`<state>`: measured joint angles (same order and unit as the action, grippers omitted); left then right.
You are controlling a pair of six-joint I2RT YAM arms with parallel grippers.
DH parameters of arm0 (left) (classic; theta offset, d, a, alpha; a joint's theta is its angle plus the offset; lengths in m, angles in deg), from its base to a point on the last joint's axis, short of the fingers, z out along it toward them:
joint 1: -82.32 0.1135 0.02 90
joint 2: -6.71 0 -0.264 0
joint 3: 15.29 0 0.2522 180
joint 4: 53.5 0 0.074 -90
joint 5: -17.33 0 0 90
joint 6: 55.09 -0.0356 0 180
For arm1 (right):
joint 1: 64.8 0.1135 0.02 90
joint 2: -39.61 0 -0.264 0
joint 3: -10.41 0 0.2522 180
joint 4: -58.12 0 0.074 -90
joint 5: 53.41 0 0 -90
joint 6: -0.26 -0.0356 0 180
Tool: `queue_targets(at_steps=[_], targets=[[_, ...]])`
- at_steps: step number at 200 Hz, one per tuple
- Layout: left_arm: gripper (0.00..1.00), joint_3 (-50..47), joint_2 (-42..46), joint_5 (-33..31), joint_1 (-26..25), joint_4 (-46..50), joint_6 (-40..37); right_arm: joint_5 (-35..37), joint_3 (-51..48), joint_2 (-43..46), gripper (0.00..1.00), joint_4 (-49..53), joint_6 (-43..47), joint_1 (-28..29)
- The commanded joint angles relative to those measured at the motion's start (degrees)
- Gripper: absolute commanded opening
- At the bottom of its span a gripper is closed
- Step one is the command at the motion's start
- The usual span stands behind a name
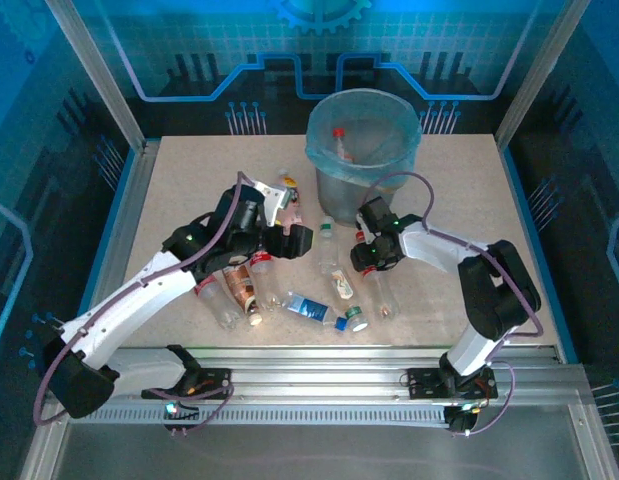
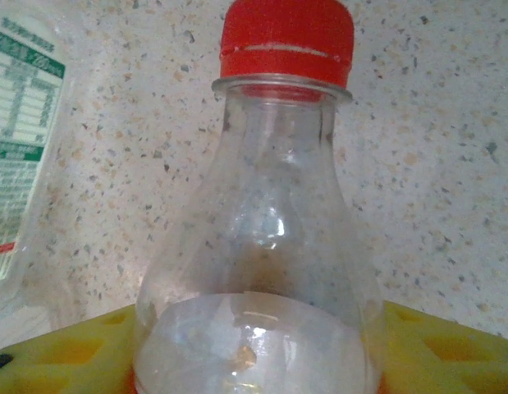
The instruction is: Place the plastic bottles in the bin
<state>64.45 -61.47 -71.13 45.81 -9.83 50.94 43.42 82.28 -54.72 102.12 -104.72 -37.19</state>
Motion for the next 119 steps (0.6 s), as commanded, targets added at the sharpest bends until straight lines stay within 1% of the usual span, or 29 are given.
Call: queue_targets(at_steps=[1, 49, 74, 97, 119], targets=[[0.88, 3.5, 1.2, -1.2, -0.3, 1.2, -2.5, 0.5, -1.2, 7.3, 0.61, 3.9, -1.0, -0.1], [0.88, 8.3, 0.5, -1.9, -0.2, -1.7, -4.9, 4.2, -0.1, 23.6, 0.60, 10.4, 0.8, 2.4], [0.88, 11.3, -0.1, -2.2, -0.2, -3.0, -5.5, 3.3, 3.5, 30.7, 0.59, 13.2, 2.1, 3.8], [0.88, 12.9, -0.3, -1.7, -0.2, -6.0, -4.6, 2.6, 8.5, 34.5, 0.59, 13.6, 2.9, 5.4], [0.88, 14.8, -1.5, -1.1, -0.2, -9.5, -3.4, 1.6, 14.9, 35.0, 0.58, 12.1, 3.8, 6.7]])
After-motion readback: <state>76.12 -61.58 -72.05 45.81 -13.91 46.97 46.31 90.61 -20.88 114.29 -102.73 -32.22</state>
